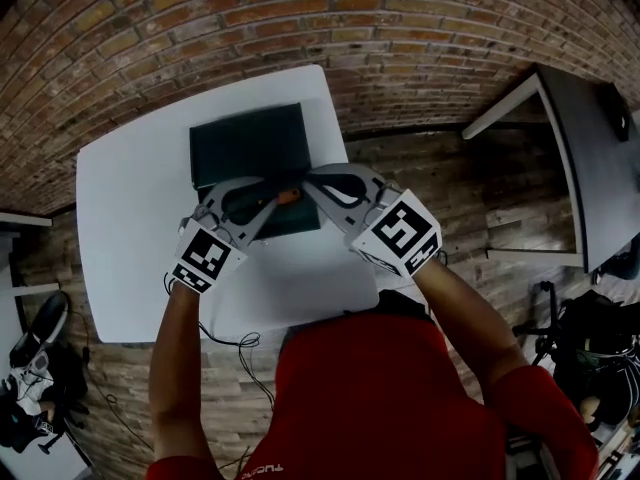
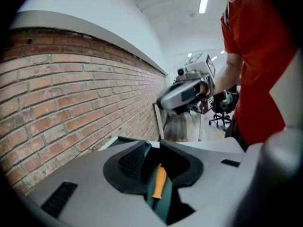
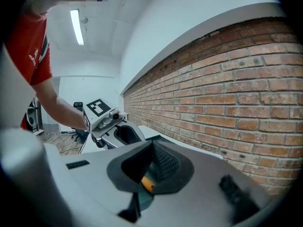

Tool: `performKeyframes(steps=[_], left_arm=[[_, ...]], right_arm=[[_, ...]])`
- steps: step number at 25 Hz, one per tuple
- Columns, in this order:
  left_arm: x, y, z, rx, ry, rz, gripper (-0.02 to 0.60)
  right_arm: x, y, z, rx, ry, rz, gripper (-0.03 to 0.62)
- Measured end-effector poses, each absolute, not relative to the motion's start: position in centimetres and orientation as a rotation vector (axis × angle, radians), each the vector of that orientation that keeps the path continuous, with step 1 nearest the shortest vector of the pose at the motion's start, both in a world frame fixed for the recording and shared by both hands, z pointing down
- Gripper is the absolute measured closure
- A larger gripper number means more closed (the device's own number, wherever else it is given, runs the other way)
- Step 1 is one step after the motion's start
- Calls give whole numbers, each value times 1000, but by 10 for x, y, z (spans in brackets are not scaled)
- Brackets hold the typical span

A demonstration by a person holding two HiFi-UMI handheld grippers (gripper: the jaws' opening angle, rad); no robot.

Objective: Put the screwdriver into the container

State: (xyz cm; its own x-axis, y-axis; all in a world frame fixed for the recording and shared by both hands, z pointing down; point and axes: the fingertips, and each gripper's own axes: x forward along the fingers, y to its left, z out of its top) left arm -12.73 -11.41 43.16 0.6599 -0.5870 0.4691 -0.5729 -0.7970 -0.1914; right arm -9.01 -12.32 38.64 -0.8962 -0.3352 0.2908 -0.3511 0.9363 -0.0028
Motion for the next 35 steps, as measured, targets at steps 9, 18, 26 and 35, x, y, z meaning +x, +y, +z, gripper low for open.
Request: performKeyframes(steps=[9,18,26,35], left_arm=[[-118,-108,360,-2888,1280,-331,517],[-110,-95,314,-2793,1417,-113,552],[-105,-88,292,-2738,1534,10,566],[-97,-83,276,-2687,1583,82,568]], right_arm=[[-85,-113,347,463,-2932,43,563],[-79,-106,318,420,-3040,68,563],[-79,-98,306,380,-3081,42,563],[-74,-91,291,354,-3124,-8,563]])
